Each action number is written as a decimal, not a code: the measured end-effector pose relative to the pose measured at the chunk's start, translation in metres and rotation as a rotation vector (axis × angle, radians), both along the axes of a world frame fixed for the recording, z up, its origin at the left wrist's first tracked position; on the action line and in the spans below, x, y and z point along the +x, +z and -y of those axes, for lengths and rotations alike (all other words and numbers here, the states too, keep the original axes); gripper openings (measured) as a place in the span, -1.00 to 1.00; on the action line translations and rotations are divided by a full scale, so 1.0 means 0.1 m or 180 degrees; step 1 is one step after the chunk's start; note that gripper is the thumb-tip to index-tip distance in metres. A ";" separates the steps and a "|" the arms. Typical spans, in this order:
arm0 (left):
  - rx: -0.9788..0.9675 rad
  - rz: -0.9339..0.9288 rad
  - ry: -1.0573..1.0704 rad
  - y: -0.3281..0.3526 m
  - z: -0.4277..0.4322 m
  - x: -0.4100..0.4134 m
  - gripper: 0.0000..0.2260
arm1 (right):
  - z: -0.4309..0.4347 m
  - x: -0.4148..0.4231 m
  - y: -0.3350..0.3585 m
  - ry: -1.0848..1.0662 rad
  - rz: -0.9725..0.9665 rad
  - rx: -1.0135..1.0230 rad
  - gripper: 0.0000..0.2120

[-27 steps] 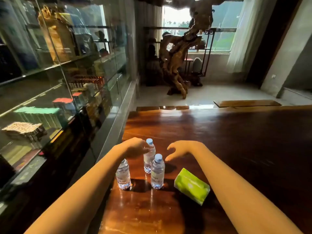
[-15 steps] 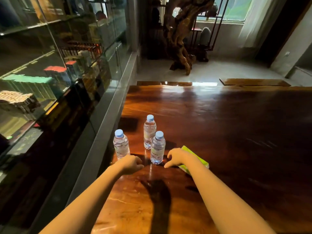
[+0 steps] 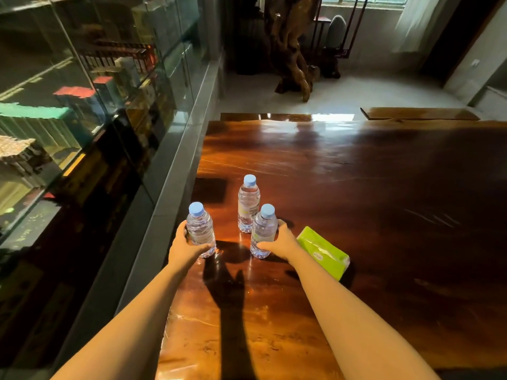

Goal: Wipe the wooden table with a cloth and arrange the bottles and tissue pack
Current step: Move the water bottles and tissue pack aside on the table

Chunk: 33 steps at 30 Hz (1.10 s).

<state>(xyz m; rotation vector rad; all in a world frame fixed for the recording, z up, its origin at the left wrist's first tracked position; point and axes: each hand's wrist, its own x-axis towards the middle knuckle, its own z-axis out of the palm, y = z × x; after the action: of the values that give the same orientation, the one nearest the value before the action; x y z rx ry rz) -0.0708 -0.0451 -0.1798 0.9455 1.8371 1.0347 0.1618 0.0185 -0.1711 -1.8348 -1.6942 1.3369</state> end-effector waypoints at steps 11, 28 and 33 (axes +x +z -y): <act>0.0315 0.0102 0.0040 -0.64 -0.24 -0.15 -0.34 | -0.01 -0.24 -0.71 -0.0845 -0.0561 0.0805 -0.22; 0.0495 -0.0170 0.0238 -0.71 -0.35 0.28 -0.42 | -0.01 -0.35 -0.86 -0.1178 -0.0982 0.1065 -0.35; 0.0488 -0.0123 0.0126 -0.59 -0.38 0.59 -0.39 | -0.16 -0.16 -0.70 -0.0993 -0.0894 0.1150 -0.37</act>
<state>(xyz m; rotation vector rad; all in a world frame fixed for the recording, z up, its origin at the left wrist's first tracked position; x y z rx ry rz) -0.0121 -0.0073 -0.2385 1.0290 1.8348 1.2032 0.1454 0.0349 -0.2415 -1.5433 -1.3354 1.0252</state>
